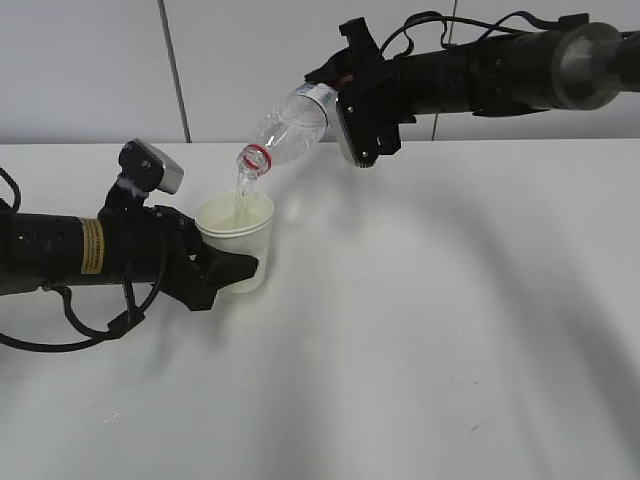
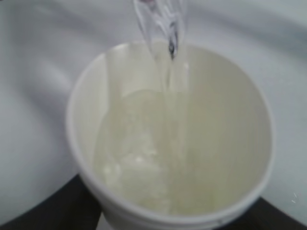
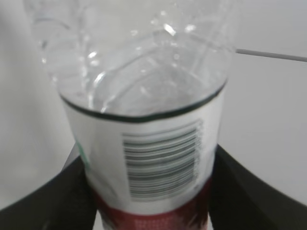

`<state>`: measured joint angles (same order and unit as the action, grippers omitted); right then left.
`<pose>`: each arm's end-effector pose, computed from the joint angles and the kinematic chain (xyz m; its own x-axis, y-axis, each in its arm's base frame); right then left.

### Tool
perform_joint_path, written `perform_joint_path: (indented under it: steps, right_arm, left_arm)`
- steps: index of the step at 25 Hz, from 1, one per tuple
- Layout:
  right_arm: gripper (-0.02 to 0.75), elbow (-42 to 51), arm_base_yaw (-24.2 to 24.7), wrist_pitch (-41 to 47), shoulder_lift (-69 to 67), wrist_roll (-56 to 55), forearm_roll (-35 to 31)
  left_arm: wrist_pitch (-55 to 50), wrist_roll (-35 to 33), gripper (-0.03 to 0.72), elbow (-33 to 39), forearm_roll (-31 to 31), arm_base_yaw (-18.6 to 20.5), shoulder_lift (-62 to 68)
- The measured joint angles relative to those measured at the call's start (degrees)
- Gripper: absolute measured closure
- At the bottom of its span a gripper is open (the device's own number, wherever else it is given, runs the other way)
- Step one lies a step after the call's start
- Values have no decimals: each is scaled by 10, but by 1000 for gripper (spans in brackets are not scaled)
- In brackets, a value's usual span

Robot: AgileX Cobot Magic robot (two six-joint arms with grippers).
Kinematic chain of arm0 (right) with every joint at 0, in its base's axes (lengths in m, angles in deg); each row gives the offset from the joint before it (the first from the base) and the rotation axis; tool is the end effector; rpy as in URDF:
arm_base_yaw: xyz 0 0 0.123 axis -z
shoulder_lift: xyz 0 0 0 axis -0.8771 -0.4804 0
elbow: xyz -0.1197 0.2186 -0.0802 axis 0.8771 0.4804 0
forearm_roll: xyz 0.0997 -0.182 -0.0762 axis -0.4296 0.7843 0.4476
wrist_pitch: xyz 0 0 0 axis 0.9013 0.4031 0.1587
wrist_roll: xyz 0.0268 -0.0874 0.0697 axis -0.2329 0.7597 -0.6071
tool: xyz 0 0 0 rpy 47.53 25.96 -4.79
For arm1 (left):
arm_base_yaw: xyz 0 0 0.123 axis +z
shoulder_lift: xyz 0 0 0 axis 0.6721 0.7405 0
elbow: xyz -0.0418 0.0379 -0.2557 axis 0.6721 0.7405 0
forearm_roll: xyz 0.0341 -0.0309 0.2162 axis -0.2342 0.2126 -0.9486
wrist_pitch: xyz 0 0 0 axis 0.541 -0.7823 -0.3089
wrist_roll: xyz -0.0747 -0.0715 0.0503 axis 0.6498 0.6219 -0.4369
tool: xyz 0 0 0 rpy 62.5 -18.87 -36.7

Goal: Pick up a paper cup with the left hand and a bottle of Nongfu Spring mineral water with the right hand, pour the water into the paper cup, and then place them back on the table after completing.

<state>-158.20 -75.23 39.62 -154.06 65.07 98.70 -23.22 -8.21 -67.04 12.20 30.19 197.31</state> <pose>0.4716 0.1676 0.2046 0.6852 -0.7144 0.1421 -0.1515 -0.3306 -0.9315 0.3143 -0.1406 0.1214 -0.3733 0.3130 -0.8733 0.7953 0.5927 -0.1274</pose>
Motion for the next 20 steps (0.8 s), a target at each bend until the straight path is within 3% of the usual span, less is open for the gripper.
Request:
perform_joint_path:
  steps: [11,20]
  right_arm:
    - [290,0,0,1,0,-3,-1]
    - [290,0,0,1,0,-252,-1]
  left_arm:
    - [12,0,293,-9,-1,0,0]
    - [11,-31,293,-10,42,1,0]
